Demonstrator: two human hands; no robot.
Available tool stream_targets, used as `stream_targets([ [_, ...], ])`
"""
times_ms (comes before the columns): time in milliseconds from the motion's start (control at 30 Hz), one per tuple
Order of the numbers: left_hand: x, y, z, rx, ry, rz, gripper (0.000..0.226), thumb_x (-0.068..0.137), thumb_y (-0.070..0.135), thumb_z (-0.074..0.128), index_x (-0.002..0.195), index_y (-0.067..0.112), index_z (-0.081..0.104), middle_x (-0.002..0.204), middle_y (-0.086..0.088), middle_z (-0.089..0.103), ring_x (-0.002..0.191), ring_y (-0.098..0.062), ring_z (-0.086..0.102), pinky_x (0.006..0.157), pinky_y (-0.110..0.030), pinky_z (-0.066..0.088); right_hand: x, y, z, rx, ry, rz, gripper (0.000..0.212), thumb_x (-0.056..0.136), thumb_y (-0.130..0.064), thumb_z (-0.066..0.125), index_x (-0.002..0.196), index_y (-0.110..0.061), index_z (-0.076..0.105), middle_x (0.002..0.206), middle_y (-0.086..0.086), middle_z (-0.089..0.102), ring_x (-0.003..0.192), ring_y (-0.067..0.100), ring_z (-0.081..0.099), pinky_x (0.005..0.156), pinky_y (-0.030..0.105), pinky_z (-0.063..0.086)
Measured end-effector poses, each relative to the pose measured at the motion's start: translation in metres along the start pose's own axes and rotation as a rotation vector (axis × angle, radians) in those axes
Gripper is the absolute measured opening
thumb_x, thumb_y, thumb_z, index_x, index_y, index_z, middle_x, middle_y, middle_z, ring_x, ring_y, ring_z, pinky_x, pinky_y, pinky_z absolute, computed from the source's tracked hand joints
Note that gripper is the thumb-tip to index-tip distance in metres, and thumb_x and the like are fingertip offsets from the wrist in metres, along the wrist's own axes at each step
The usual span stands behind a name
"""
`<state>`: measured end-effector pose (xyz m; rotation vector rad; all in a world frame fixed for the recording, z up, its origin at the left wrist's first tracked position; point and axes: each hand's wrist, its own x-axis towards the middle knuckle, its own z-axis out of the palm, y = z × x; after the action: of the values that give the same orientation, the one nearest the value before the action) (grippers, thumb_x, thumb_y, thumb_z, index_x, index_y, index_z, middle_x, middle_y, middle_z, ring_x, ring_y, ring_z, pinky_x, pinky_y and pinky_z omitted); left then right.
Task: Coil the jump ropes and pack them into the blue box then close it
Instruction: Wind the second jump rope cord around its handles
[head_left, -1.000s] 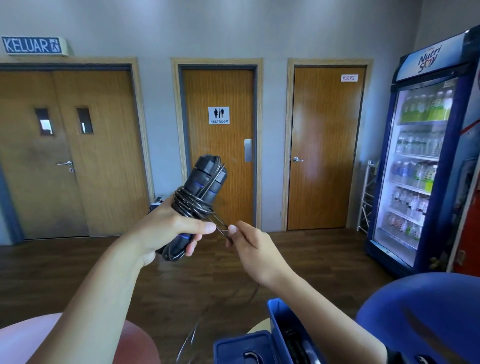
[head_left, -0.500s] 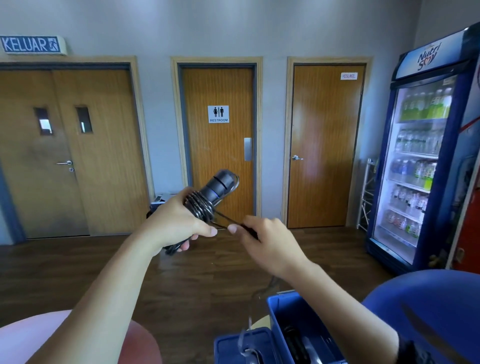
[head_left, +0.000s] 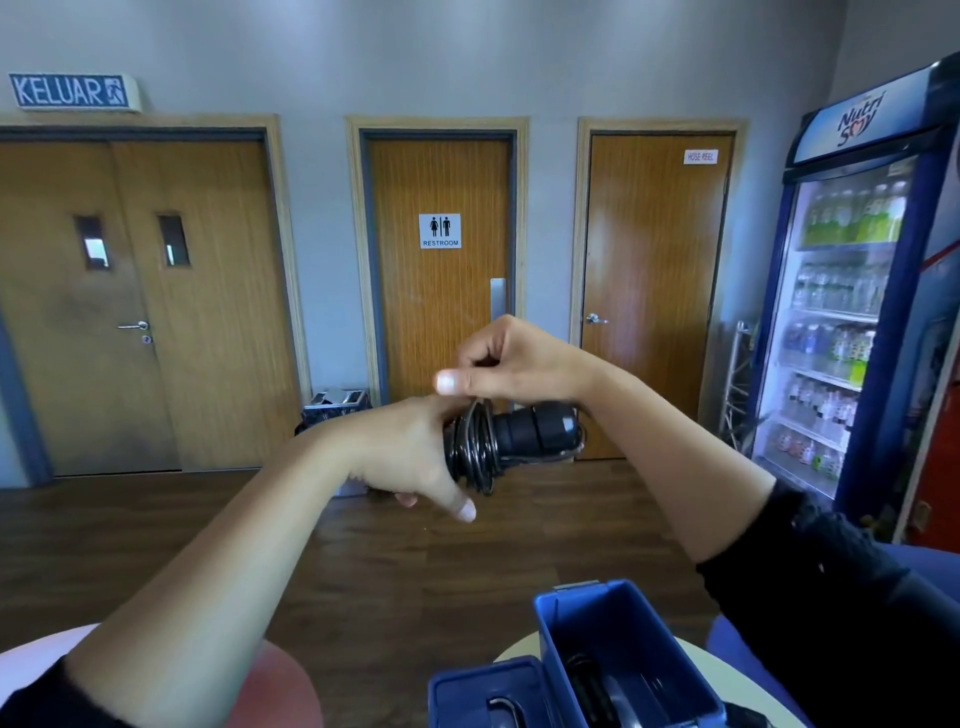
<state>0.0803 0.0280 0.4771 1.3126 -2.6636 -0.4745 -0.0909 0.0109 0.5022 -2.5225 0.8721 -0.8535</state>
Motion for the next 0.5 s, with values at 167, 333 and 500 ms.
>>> stream_targets([
  [167,-0.014,0.002,-0.003,-0.299,0.04,0.254,0.041,0.07,0.015,0.083,0.09,0.035,0.053,0.06,0.006,0.065,0.054,-0.023,0.057,0.059,-0.039,0.05,-0.007,0.02,-0.003,0.211,0.06,0.103,0.046,0.098,-0.019,0.05,0.056,-0.001,0.048,0.053,0.008,0.046,0.05,0.016,0.043,0.057,0.019,0.041],
  [333,-0.014,-0.004,0.001,-0.491,0.199,0.335,0.053,0.067,0.021,0.08,0.111,0.017,0.051,0.057,0.002,0.064,0.052,-0.028,0.054,0.065,-0.037,0.049,-0.017,0.033,0.028,0.217,0.279,0.276,0.047,0.1,-0.006,0.035,0.054,-0.012,0.041,0.043,-0.01,0.04,0.035,0.001,0.032,0.041,0.013,0.029],
  [500,-0.009,0.0,0.003,-0.873,0.351,0.388,0.019,0.06,0.023,0.075,0.067,0.012,0.063,0.055,-0.017,0.052,0.046,-0.025,0.048,0.053,-0.029,0.047,-0.029,0.034,0.067,0.22,0.31,0.337,0.066,0.105,-0.038,0.02,0.053,-0.006,0.044,0.04,-0.007,0.036,0.036,0.003,0.036,0.052,0.016,0.033],
])
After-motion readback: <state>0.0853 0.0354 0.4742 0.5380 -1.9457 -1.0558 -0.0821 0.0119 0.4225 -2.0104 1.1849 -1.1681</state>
